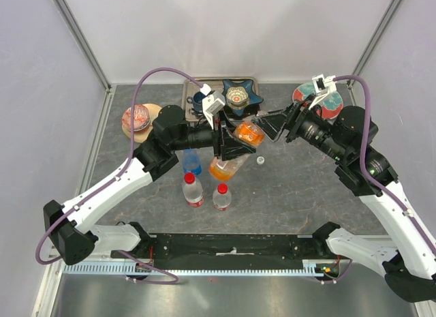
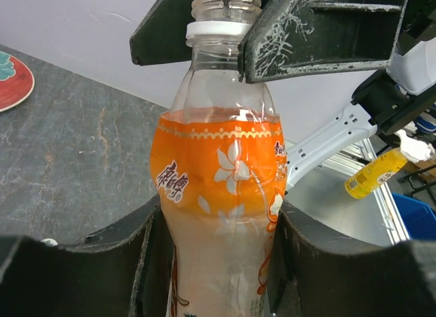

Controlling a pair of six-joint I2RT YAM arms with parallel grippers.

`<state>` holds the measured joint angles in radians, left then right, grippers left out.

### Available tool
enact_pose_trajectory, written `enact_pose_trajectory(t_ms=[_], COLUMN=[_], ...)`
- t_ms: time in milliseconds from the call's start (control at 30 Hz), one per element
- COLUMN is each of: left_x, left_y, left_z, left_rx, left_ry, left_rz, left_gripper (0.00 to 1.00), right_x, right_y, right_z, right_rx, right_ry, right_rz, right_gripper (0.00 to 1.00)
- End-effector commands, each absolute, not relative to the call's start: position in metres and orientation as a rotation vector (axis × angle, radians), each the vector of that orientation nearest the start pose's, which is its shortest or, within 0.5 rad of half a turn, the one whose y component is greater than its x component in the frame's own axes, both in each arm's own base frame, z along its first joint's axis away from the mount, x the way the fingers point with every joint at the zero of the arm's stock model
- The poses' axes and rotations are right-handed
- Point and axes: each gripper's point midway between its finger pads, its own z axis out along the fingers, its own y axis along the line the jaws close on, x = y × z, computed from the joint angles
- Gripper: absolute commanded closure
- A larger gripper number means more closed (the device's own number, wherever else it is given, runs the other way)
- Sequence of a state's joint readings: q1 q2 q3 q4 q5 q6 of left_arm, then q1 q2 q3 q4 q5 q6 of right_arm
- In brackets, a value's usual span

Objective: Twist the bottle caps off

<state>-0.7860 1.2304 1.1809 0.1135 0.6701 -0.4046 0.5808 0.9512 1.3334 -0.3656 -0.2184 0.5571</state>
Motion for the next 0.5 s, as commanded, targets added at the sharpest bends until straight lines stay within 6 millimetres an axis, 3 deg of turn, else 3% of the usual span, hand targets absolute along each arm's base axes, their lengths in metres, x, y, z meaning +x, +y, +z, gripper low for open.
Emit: enact_pose_trajectory(t_ms=[0,333,367,467], left_x=[0.175,0.175,0.176,0.181], left_y=[-0.358,-0.357,-0.357,-0.353], left_z=[0.411,0.409,0.409,0.409], left_rx=[0.913,0.921,0.921,0.901], left_ry=[1.375,1.376,1.374,1.387], left_rz=[-1.448,-1.433,-1.424,-1.379], left_gripper=[0.46,0.46,0.45,0.43], right_x=[0.226,0.218,0.217,0.215], right_y=[0.231,0.241,0.241,0.240], right_z=[0.450,0.448,0.448,0.447], right_rx=[-0.241,-0.294,-0.298,-0.305], right_ry=[1.608,1.600,1.600,1.600], right_rz=[1.107,1.179,1.185,1.180], right_gripper=[0.26,0.63,0.73,0.88])
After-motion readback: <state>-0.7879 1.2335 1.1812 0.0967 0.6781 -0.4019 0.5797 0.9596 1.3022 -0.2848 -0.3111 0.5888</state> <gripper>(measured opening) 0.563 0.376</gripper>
